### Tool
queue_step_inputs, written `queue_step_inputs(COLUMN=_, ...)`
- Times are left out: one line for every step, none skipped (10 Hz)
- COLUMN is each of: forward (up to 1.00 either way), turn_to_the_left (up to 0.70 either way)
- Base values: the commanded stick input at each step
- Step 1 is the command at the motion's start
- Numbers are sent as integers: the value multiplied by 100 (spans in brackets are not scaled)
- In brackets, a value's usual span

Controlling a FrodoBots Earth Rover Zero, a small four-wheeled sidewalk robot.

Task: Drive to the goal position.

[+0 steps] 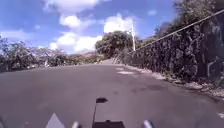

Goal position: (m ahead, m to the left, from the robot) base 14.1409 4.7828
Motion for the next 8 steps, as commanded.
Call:
queue_step_inputs(forward=70, turn_to_the_left=0)
queue_step_inputs(forward=70, turn_to_the_left=0)
queue_step_inputs(forward=70, turn_to_the_left=0)
queue_step_inputs(forward=70, turn_to_the_left=0)
queue_step_inputs(forward=70, turn_to_the_left=0)
queue_step_inputs(forward=70, turn_to_the_left=0)
queue_step_inputs(forward=70, turn_to_the_left=0)
queue_step_inputs(forward=70, turn_to_the_left=-1)
